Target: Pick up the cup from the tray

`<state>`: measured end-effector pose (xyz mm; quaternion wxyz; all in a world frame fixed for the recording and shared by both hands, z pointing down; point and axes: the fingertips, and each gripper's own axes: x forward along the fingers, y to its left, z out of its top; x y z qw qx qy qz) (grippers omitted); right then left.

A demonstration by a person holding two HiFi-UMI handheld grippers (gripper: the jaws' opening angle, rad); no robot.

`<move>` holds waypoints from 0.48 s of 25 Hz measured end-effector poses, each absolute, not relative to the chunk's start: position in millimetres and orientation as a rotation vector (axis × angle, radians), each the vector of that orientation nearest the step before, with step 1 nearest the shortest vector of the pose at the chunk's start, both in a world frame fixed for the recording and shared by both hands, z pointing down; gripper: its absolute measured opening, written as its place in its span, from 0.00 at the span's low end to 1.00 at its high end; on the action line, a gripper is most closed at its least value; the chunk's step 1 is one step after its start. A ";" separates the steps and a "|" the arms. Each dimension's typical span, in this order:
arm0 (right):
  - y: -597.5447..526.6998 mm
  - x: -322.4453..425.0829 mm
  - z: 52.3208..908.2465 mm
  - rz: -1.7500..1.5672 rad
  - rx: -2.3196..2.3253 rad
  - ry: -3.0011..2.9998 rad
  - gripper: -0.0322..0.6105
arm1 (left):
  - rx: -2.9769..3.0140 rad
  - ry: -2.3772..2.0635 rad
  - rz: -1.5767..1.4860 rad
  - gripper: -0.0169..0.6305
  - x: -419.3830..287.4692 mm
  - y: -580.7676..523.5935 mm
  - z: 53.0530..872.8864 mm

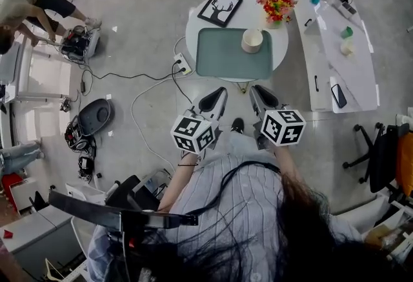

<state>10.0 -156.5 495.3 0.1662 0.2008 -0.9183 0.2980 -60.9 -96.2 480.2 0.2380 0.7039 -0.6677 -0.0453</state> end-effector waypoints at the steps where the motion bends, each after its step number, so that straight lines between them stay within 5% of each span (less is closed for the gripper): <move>1: -160.4 8.2 495.9 0.853 0.572 -2.614 0.15 | 1.930 -1.828 -0.117 0.05 -62.5 -100.3 480.1; 12: -189.1 -7.6 503.6 0.893 0.584 -2.597 0.15 | 1.963 -1.808 -0.050 0.05 -77.3 -133.8 476.6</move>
